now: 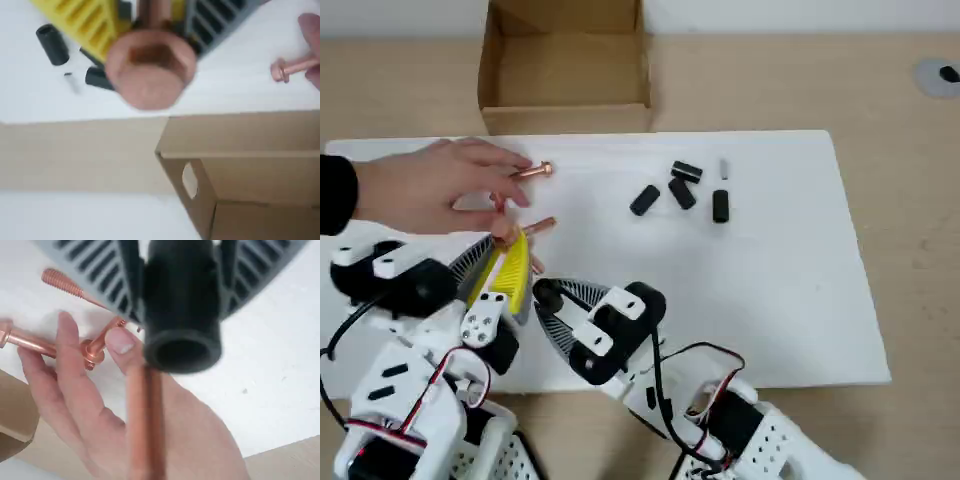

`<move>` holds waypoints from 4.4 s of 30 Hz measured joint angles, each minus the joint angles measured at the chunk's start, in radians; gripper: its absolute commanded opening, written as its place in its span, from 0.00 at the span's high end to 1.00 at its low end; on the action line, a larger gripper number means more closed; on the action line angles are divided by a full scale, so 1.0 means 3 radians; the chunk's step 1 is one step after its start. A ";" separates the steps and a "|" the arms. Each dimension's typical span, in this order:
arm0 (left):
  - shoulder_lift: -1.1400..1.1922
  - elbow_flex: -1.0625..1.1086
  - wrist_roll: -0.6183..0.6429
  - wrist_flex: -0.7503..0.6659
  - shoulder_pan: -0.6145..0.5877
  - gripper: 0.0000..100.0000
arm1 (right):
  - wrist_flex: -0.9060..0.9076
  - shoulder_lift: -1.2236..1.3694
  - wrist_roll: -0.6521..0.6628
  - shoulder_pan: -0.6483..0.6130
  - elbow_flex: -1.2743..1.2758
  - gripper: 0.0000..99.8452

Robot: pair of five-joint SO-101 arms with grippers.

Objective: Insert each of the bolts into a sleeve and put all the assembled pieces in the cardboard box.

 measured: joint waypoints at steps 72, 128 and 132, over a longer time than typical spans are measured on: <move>-0.0005 -0.0670 0.0000 0.0808 0.0292 1.00 | 0.0000 0.0000 0.0000 -0.0005 0.0000 0.99; 0.0179 -0.1100 -0.0031 0.1381 -0.0266 0.83 | 0.0031 -0.0005 0.0215 0.0251 0.0005 0.99; 0.0517 -0.1258 -0.0118 0.1381 -0.0880 0.83 | 0.0031 -0.0005 0.0430 0.0731 0.0005 0.99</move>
